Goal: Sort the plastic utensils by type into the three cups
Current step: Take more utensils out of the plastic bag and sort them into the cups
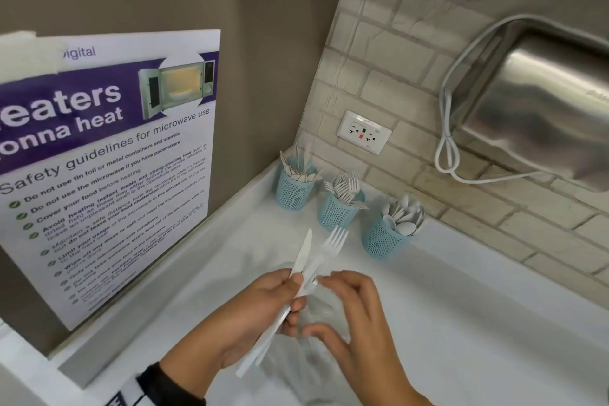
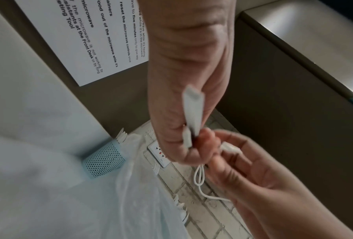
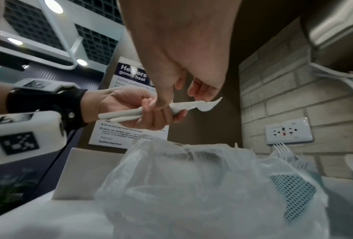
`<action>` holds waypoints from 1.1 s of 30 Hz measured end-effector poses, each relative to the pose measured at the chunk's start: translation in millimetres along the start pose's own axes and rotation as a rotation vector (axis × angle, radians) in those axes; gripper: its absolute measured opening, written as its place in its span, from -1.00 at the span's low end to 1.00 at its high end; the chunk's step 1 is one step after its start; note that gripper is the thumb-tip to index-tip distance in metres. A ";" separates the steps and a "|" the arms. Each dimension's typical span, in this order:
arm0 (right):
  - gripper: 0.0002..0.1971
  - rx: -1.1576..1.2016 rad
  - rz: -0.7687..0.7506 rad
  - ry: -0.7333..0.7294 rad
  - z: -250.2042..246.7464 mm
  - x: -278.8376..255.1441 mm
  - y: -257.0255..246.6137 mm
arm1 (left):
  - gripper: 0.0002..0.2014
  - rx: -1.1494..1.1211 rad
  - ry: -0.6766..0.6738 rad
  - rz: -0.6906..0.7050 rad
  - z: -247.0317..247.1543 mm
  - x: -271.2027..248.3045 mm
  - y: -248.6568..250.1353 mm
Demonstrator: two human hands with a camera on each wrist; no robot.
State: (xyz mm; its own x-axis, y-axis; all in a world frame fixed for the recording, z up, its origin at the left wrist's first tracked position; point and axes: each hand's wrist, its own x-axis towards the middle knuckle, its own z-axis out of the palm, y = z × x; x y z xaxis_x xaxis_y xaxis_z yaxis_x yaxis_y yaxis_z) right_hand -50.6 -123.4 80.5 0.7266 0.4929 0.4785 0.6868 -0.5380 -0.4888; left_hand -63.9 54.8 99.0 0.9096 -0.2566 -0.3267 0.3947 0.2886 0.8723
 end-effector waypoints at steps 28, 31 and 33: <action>-0.66 0.897 0.756 0.363 -19.5 46.9 4.3 | -0.77 0.303 0.149 0.101 -6.0 5.4 -3.9; -0.59 0.956 0.742 0.402 -19.6 49.3 3.7 | -0.74 0.244 0.179 0.127 -5.4 5.9 -4.6; -0.58 0.944 0.735 0.425 -19.9 50.7 3.3 | -0.75 0.211 0.204 0.138 -4.4 5.7 -3.9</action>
State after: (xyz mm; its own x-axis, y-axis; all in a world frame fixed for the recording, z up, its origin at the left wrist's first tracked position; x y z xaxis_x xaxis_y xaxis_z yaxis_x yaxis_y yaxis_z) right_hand -11.8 -113.8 117.6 0.9977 -0.0657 -0.0156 -0.0029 0.1903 -0.9817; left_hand -59.8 56.3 92.2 0.9683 -0.0322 -0.2478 0.2498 0.1047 0.9626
